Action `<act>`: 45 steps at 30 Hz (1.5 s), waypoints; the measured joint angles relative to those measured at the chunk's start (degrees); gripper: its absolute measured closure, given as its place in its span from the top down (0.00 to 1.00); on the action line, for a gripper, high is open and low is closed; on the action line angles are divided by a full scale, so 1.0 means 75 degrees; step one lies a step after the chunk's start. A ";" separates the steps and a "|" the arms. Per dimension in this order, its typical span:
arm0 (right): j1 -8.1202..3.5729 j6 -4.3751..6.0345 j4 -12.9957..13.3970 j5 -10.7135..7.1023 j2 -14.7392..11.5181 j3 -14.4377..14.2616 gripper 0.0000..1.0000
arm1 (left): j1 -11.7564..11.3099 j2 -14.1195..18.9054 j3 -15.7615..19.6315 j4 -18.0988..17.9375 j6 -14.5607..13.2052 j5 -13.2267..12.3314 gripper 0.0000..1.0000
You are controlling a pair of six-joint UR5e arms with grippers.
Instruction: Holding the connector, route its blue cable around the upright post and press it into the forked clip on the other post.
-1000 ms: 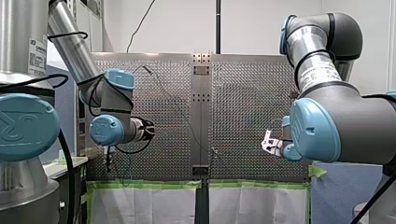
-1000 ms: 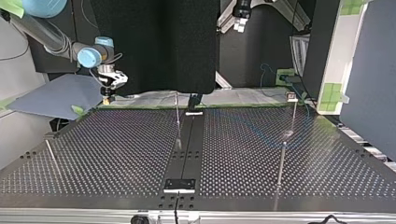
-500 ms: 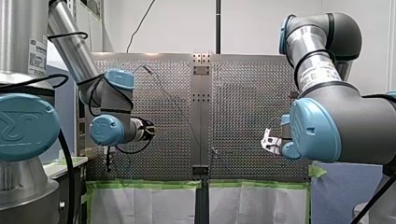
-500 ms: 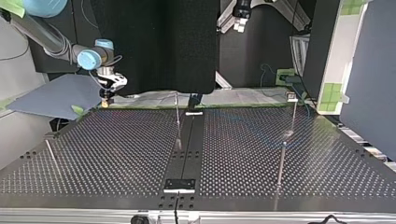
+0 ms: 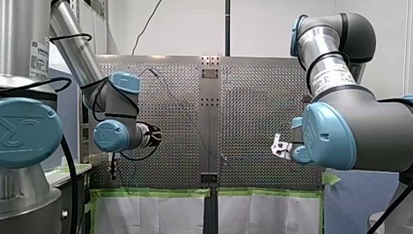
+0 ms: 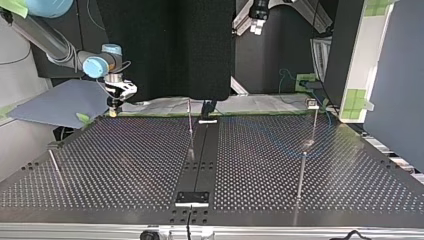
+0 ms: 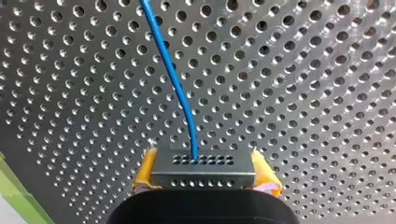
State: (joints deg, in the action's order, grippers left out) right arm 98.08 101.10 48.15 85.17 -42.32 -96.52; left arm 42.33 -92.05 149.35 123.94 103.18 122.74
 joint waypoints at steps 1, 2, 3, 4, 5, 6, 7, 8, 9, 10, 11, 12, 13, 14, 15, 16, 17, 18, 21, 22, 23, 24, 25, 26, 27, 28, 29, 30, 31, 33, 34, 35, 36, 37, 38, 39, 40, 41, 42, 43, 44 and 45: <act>0.0005 -0.0005 -0.0006 0.0000 -0.0001 0.0002 0.00 | -0.0001 0.0000 0.0000 0.0000 0.0000 0.0000 0.98; 0.0010 -0.0008 -0.0011 0.0001 0.0000 0.0004 0.00 | -0.0002 0.0000 0.0000 0.0000 0.0000 0.0000 0.98; 0.0013 -0.0009 -0.0012 0.0001 0.0000 0.0008 0.00 | -0.0003 0.0000 0.0000 0.0000 0.0000 0.0000 0.98; 0.0014 -0.0009 -0.0012 0.0000 -0.0001 0.0012 0.00 | -0.0003 0.0000 -0.0001 0.0000 0.0000 0.0000 0.98; 0.0015 -0.0005 -0.0013 0.0001 -0.0001 0.0019 0.00 | -0.0003 0.0000 0.0000 0.0000 0.0000 0.0000 0.98; 0.0015 -0.0001 -0.0015 0.0001 -0.0001 0.0026 0.00 | -0.0004 -0.0001 -0.0001 0.0000 0.0000 0.0000 0.98; 0.0016 0.0001 -0.0017 0.0001 -0.0001 0.0036 0.00 | -0.0004 -0.0001 -0.0002 0.0000 0.0000 0.0000 0.98; 0.0017 -0.0001 -0.0022 0.0001 -0.0001 0.0051 0.00 | -0.0004 -0.0001 -0.0003 0.0000 0.0000 0.0000 0.98; 0.0021 -0.0004 -0.0024 0.0000 -0.0001 0.0061 0.00 | -0.0006 0.0000 -0.0003 0.0000 0.0000 0.0000 0.98; 0.0025 -0.0008 -0.0026 0.0001 -0.0001 0.0070 0.00 | -0.0010 0.0000 -0.0004 0.0000 0.0000 0.0000 0.98; 0.0033 -0.0016 -0.0028 0.0000 -0.0002 0.0080 0.00 | -0.0012 0.0000 -0.0004 0.0000 0.0000 0.0000 0.98; 0.0041 -0.0023 -0.0029 -0.0003 -0.0004 0.0087 0.00 | -0.0013 0.0000 -0.0004 0.0000 0.0000 0.0000 0.98; 0.0052 -0.0029 -0.0031 -0.0003 -0.0004 0.0096 0.00 | -0.0018 -0.0001 -0.0004 0.0000 0.0000 -0.0004 0.98; 0.0069 -0.0036 -0.0040 -0.0003 -0.0003 0.0109 0.00 | -0.0022 0.0000 -0.0005 0.0000 0.0000 -0.0012 0.98; 0.0086 -0.0045 -0.0048 -0.0003 -0.0003 0.0119 0.00 | -0.0027 0.0000 -0.0005 0.0000 0.0000 -0.0021 0.98; 0.0104 -0.0058 -0.0056 -0.0003 -0.0004 0.0127 0.00 | -0.0032 -0.0001 -0.0008 0.0000 0.0000 -0.0034 0.98; 0.0130 -0.0083 -0.0065 -0.0001 -0.0003 0.0132 0.00 | -0.0035 0.0000 -0.0011 0.0000 0.0000 -0.0041 0.98; 0.0154 -0.0109 -0.0070 -0.0001 -0.0004 0.0134 0.00 | -0.0036 0.0000 -0.0013 0.0000 0.0000 -0.0046 0.98; 0.0238 -0.0200 -0.0088 0.0008 -0.0003 0.0136 0.00 | -0.0038 0.0000 -0.0015 0.0000 0.0000 -0.0055 0.98; 0.0265 -0.0217 -0.0100 0.0019 -0.0003 0.0136 0.00 | -0.0040 0.0000 -0.0015 0.0000 0.0000 -0.0056 0.98; 0.0304 -0.0234 -0.0126 0.0040 -0.0003 0.0136 0.00 | -0.0041 0.0000 -0.0015 0.0000 0.0000 -0.0057 0.98; 0.0335 -0.0244 -0.0153 0.0057 -0.0003 0.0135 0.00 | -0.0042 0.0000 -0.0015 0.0000 0.0000 -0.0057 0.98; 0.0368 -0.0251 -0.0185 0.0072 -0.0003 0.0133 0.00 | -0.0042 0.0000 -0.0015 0.0000 0.0000 -0.0058 0.98; 0.0415 -0.0259 -0.0232 0.0088 -0.0002 0.0129 0.00 | -0.0042 0.0000 -0.0014 0.0000 0.0000 -0.0058 0.98; 0.0452 -0.0263 -0.0260 0.0101 -0.0003 0.0124 0.00 | -0.0042 0.0000 -0.0015 0.0000 0.0000 -0.0058 0.98; 0.0487 -0.0266 -0.0280 0.0115 -0.0002 0.0118 0.00 | -0.0042 0.0000 -0.0014 0.0000 0.0000 -0.0059 0.98; 0.0531 -0.0271 -0.0298 0.0134 -0.0002 0.0112 0.00 | -0.0041 0.0000 -0.0015 0.0000 0.0000 -0.0058 0.98; 0.0563 -0.0276 -0.0309 0.0149 -0.0002 0.0108 0.00 | -0.0041 -0.0001 -0.0015 0.0000 0.0000 -0.0058 0.98; 0.0596 -0.0285 -0.0317 0.0164 -0.0002 0.0104 0.00 | -0.0040 -0.0001 -0.0013 0.0000 0.0000 -0.0059 0.98; 0.0674 -0.0312 -0.0328 0.0190 -0.0001 0.0098 0.00 | -0.0032 -0.0001 -0.0011 0.0000 0.0000 -0.0059 0.98; 0.0705 -0.0322 -0.0329 0.0200 -0.0001 0.0098 0.00 | -0.0026 -0.0001 -0.0010 0.0000 0.0000 -0.0059 0.98; 0.0745 -0.0332 -0.0329 0.0210 -0.0001 0.0098 0.00 | -0.0022 0.0000 -0.0010 0.0000 0.0000 -0.0059 0.98; 0.0773 -0.0337 -0.0328 0.0221 -0.0001 0.0099 0.00 | -0.0017 0.0000 -0.0007 0.0000 0.0000 -0.0059 0.98; 0.0798 -0.0342 -0.0328 0.0232 -0.0001 0.0099 0.00 | -0.0013 -0.0002 -0.0006 0.0000 0.0000 -0.0059 0.98; 0.0832 -0.0353 -0.0325 0.0244 -0.0001 0.0098 0.00 | -0.0010 -0.0004 -0.0006 0.0000 0.0000 -0.0059 0.98; 0.0856 -0.0365 -0.0322 0.0251 -0.0001 0.0098 0.00 | -0.0009 -0.0003 -0.0003 0.0000 0.0000 -0.0058 0.98; 0.0878 -0.0380 -0.0320 0.0256 -0.0001 0.0099 0.00 | -0.0009 -0.0003 -0.0002 0.0000 0.0000 -0.0058 0.98; 0.0901 -0.0398 -0.0311 0.0261 -0.0001 0.0099 0.00 | -0.0008 -0.0004 0.0000 0.0000 0.0000 -0.0059 0.98; 0.0914 -0.0408 -0.0302 0.0264 -0.0002 0.0099 0.00 | -0.0007 -0.0003 -0.0001 0.0000 0.0000 -0.0059 0.98; 0.0923 -0.0417 -0.0289 0.0266 -0.0004 0.0099 0.00 | -0.0007 -0.0003 0.0001 0.0000 0.0000 -0.0059 0.98; 0.0932 -0.0424 -0.0270 0.0268 -0.0004 0.0099 0.00 | -0.0006 -0.0004 0.0003 0.0000 0.0000 -0.0059 0.98; 0.0939 -0.0427 -0.0254 0.0269 -0.0006 0.0099 0.00 | -0.0005 -0.0004 0.0001 0.0000 0.0000 -0.0059 0.98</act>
State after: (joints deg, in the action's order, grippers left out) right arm 105.13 97.89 46.24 87.19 -42.37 -95.77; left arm 42.29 -92.08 149.35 123.94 103.18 122.30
